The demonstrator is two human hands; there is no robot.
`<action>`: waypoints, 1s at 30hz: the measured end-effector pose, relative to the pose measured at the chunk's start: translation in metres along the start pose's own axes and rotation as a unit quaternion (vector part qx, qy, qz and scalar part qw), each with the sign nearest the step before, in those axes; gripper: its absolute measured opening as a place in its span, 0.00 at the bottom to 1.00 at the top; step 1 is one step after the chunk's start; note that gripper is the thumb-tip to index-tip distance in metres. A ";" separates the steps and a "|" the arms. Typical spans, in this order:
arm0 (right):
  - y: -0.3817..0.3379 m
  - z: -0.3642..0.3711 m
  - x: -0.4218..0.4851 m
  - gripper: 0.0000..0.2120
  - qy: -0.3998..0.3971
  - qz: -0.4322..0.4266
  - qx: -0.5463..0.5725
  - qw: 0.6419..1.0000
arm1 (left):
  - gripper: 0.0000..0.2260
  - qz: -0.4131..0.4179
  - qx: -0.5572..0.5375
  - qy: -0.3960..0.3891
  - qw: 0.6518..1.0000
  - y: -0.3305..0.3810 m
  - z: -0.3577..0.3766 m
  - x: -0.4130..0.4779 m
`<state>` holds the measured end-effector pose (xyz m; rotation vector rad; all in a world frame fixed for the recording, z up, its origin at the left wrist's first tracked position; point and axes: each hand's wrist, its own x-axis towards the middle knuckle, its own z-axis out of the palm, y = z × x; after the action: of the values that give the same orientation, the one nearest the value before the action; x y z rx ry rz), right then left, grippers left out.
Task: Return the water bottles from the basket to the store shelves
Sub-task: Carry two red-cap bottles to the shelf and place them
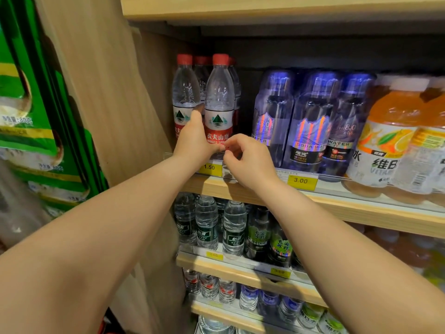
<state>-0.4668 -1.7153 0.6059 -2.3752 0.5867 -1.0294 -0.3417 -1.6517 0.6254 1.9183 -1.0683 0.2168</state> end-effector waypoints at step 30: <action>-0.029 -0.011 -0.096 0.15 0.041 0.043 -0.054 0.997 | 0.16 0.026 -0.093 -0.058 0.994 -0.039 -0.035 -0.117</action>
<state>-0.5294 -1.6419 0.5770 -2.3855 0.7855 -1.0849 -0.3749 -1.5467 0.5600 1.7547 -1.1741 0.0318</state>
